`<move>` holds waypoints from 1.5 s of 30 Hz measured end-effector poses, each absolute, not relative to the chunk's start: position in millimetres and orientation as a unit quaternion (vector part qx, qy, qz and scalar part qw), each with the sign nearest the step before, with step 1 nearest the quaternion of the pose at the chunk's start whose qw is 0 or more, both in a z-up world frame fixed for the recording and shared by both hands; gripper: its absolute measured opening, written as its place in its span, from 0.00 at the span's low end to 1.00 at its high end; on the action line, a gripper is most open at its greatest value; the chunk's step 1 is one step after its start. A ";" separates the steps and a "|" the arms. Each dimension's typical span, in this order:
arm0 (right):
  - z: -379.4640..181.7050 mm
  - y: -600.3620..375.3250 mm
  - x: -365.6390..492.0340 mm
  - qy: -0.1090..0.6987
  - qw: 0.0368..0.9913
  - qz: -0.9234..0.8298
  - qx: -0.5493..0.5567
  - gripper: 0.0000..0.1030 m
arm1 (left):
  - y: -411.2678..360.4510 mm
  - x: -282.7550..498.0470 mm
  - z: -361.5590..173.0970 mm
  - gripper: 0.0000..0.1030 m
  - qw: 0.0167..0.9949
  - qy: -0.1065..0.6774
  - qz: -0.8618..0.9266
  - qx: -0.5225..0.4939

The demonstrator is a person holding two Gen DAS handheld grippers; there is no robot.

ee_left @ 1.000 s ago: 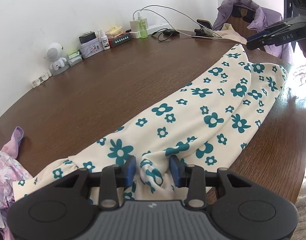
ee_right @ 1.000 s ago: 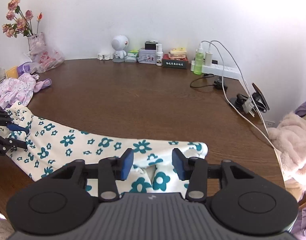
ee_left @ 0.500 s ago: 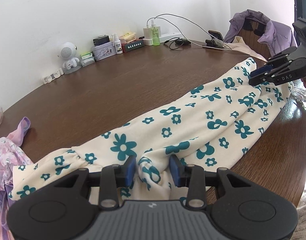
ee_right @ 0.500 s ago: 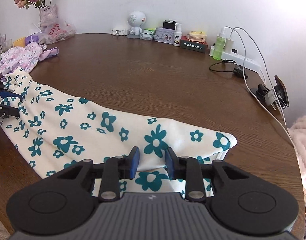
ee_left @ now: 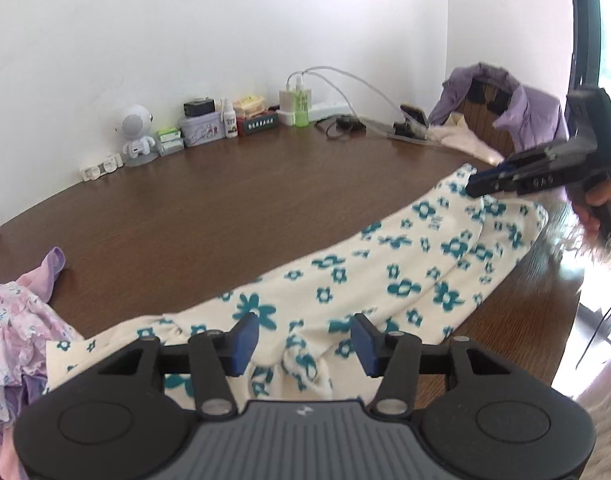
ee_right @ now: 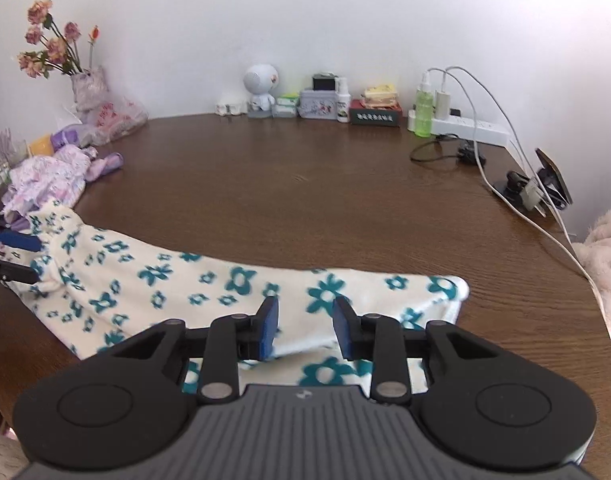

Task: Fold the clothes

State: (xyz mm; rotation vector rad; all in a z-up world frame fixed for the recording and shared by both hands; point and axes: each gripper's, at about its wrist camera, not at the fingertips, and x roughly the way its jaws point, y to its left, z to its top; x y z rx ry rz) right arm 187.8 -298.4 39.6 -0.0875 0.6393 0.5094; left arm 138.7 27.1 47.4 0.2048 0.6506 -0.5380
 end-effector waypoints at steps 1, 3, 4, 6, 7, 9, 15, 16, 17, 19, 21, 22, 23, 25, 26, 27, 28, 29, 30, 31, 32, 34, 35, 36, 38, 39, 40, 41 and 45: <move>40.6 -287.8 187.6 0.305 0.914 0.262 -0.046 0.30 | 24.9 143.5 49.5 0.49 0.909 0.312 -0.263 0.090; 39.1 -263.1 189.2 0.300 0.907 0.291 -0.055 0.30 | 15.5 154.8 44.1 0.48 0.907 0.320 -0.258 0.098; 35.3 -252.6 189.1 0.303 0.903 0.299 -0.061 0.30 | 10.9 160.3 38.9 0.47 0.903 0.328 -0.255 0.107; 26.9 -236.0 187.6 0.312 0.896 0.309 -0.071 0.30 | 2.2 170.9 28.5 0.43 0.896 0.345 -0.249 0.126; 22.7 -227.7 186.9 0.316 0.892 0.314 -0.076 0.30 | 4.8 170.7 22.1 0.38 0.892 0.354 -0.249 0.128; 15.0 -227.2 182.2 0.322 0.893 0.301 -0.089 0.30 | 10.1 170.1 9.6 0.37 0.885 0.370 -0.249 0.133; 3.5 -268.0 177.7 0.335 0.906 0.249 -0.066 0.28 | 27.2 148.7 5.7 0.34 0.888 0.361 -0.248 0.138; 2.9 -272.3 177.3 0.334 0.908 0.244 -0.064 0.25 | 28.3 145.6 4.9 0.33 0.889 0.357 -0.247 0.144; 2.2 -274.3 176.8 0.332 0.910 0.238 -0.069 0.18 | 30.3 143.0 4.6 0.33 0.891 0.354 -0.245 0.143; 0.9 -277.3 176.0 0.328 0.913 0.230 -0.077 0.13 | 34.5 137.8 4.1 0.33 0.894 0.349 -0.241 0.142; 0.2 -277.8 176.0 0.326 0.914 0.228 -0.075 0.13 | 43.7 135.2 7.6 0.33 0.896 0.355 -0.237 0.125; 0.2 -277.4 176.2 0.326 0.914 0.228 -0.076 0.13 | 41.9 134.6 7.9 0.33 0.894 0.355 -0.235 0.136; 0.1 -277.0 176.3 0.326 0.915 0.227 -0.076 0.13 | 40.1 133.9 8.2 0.33 0.893 0.356 -0.234 0.146; 0.0 -275.8 176.2 0.325 0.915 0.225 -0.078 0.13 | 36.4 132.7 8.9 0.31 0.890 0.356 -0.231 0.167; 0.0 -275.3 175.6 0.324 0.915 0.225 -0.079 0.14 | 34.6 132.0 9.2 0.33 0.888 0.356 -0.230 0.178; 0.1 -274.8 175.5 0.324 0.916 0.224 -0.079 0.14 | 32.8 131.4 9.5 0.35 0.886 0.356 -0.228 0.188; 0.1 -274.4 175.1 0.324 0.916 0.223 -0.080 0.14 | 30.9 130.8 9.8 0.41 0.884 0.356 -0.227 0.199; 0.2 -274.2 174.4 0.324 0.916 0.222 -0.081 0.14 | 29.1 130.1 10.1 0.43 0.882 0.356 -0.225 0.209; 0.0 -273.9 173.8 0.323 0.916 0.222 -0.081 0.14 | 27.3 129.5 10.4 0.43 0.880 0.356 -0.224 0.219; -0.2 -273.6 173.2 0.323 0.917 0.221 -0.083 0.14 | 25.5 128.9 10.7 0.41 0.878 0.356 -0.222 0.230; -0.5 -273.0 172.7 0.322 0.917 0.221 -0.085 0.14 | 23.7 128.3 11.0 0.25 0.876 0.356 -0.221 0.240; -0.6 -271.5 171.7 0.321 0.917 0.220 -0.090 0.14 | 17.8 128.3 11.6 0.07 0.870 0.356 -0.213 0.267; -0.7 -270.9 171.1 0.320 0.917 0.220 -0.092 0.14 | 12.3 126.0 11.9 0.06 0.866 0.348 -0.203 0.295; -0.6 -270.2 170.9 0.321 0.917 0.219 -0.095 0.14 | 6.8 119.3 12.2 0.06 0.862 0.324 -0.194 0.339; -0.2 -268.8 170.5 0.323 0.916 0.217 -0.101 0.14 | -3.0 105.8 9.5 0.06 0.844 0.281 -0.178 0.421; 0.0 -268.2 170.2 0.323 0.915 0.217 -0.103 0.14 | -7.0 99.4 6.6 0.06 0.832 0.263 -0.171 0.458; 0.1 -267.5 170.1 0.324 0.915 0.217 -0.105 0.14 | -7.2 97.4 0.8 0.06 0.825 0.269 -0.176 0.465; 0.3 -266.7 170.0 0.324 0.915 0.216 -0.107 0.14 | -7.4 95.4 -5.0 0.06 0.818 0.274 -0.180 0.472; 0.4 -267.0 170.8 0.326 0.914 0.218 -0.108 0.14 | -4.1 91.1 -22.1 0.06 0.811 0.281 -0.183 0.480</move>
